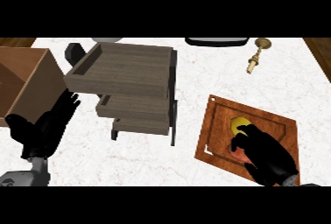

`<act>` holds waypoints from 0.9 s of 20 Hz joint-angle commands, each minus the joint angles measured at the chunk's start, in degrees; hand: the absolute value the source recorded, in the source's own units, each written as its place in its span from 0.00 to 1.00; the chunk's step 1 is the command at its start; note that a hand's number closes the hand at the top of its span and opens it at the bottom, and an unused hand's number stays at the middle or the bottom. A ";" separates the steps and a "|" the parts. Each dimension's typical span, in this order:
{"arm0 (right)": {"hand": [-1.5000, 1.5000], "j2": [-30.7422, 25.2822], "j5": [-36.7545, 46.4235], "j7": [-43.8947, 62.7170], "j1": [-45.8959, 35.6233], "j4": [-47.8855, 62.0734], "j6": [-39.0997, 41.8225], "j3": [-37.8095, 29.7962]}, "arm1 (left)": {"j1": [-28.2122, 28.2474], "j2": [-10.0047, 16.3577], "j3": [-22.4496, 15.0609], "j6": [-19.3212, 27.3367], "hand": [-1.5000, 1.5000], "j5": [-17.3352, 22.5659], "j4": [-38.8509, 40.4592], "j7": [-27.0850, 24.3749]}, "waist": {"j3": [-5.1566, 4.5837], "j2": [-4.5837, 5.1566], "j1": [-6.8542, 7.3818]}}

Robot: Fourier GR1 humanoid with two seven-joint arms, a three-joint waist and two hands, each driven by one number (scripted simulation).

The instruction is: Pick the sweet potato from the cutting board and place it in the tiered basket

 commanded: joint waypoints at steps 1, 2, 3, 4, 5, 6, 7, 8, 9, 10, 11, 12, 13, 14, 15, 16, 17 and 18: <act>1.00 2.49 4.60 -0.26 3.04 1.43 -3.98 2.29 | -0.86 -2.31 -1.18 2.86 0.50 -2.99 -1.46 2.62 | 0.66 0.74 -0.23; 1.00 2.89 4.82 -3.30 2.62 5.17 -9.93 0.83 | 0.28 1.18 1.85 -1.01 0.50 1.18 -4.53 4.43 | 0.68 0.73 0.05; 1.00 3.31 4.22 -3.11 2.30 2.61 -10.87 -0.61 | -0.27 -0.03 0.52 -0.75 0.50 -0.81 -1.57 2.47 | 0.67 0.75 -0.20; 1.00 -1.43 0.94 -3.10 3.15 -3.94 -5.35 -5.44 | -0.59 0.20 1.84 -1.37 0.50 -0.08 -1.06 2.28 | 0.64 0.70 -0.43; 1.00 -3.18 -1.26 -2.10 2.31 -5.43 -3.82 -9.28 | -0.46 1.47 2.77 -1.68 0.50 0.39 -1.26 2.61 | 0.63 0.66 -0.55; 1.00 -3.49 -4.46 -0.43 -1.29 -6.49 0.83 -12.92 | 1.33 0.91 1.77 -1.91 0.50 0.17 -2.49 1.99 | 0.61 0.64 -0.31; 1.00 -5.57 -6.50 0.44 1.13 -11.09 1.17 -16.05 | -0.42 2.11 3.46 -1.44 0.50 1.52 -3.41 4.69 | 0.60 0.43 -1.08; 1.00 -8.94 -9.59 -0.58 -2.38 -9.92 4.32 -21.42 | -0.77 -0.42 1.12 0.55 0.50 -0.55 -2.77 3.86 | 0.57 0.50 -1.31; 1.00 -10.33 -11.95 0.55 -4.71 -9.73 6.82 -25.43 | 0.67 1.10 2.58 -1.06 0.50 0.24 -3.02 2.05 | 0.52 0.45 -0.91; 1.00 -9.70 -13.60 2.02 -4.18 -14.39 7.36 -26.82 | 1.20 0.25 1.88 0.16 0.50 -0.42 -3.41 3.31 | 0.54 0.28 -1.36; 1.00 -9.50 -16.57 1.27 -7.51 -12.23 7.80 -30.21 | 0.81 0.36 1.79 -0.56 0.50 -0.51 -2.67 2.53 | 0.57 0.51 -0.86; 1.00 -8.99 -19.50 0.53 -8.51 -14.19 6.76 -33.02 | 1.52 -0.16 1.02 0.10 0.50 -1.11 -3.66 2.85 | 0.59 0.29 -1.18; 1.00 -7.60 -21.59 2.28 -10.29 -15.21 7.71 -34.21 | 1.63 0.51 2.23 -1.50 0.50 -0.02 -1.99 1.36 | 0.55 0.41 -0.97; 1.00 -5.59 -24.89 4.27 -11.52 -17.93 8.84 -35.24 | -0.49 -0.11 2.04 -0.21 0.50 -0.20 -1.67 3.24 | 0.54 0.29 -1.62; 1.00 -2.13 -28.59 4.65 -11.86 -17.72 7.73 -36.29 | 1.03 -0.59 1.29 1.00 0.50 -1.36 -3.01 3.45 | 0.61 0.17 -1.26; 1.00 -1.07 -32.60 4.44 -14.02 -17.73 7.77 -38.71 | -0.20 0.08 2.07 -0.01 0.50 -0.44 -2.05 3.51 | 0.60 0.21 -1.49; 1.00 -1.00 -35.20 6.09 -15.67 -18.72 8.90 -40.50 | 2.00 0.94 2.12 -1.07 0.50 -0.67 -2.83 2.40 | 0.57 0.13 -0.85; 1.00 -0.49 -37.20 7.10 -15.08 -22.09 9.23 -41.56 | 1.25 0.39 1.93 -0.68 0.50 -0.14 -4.06 3.73 | 0.60 0.02 -1.37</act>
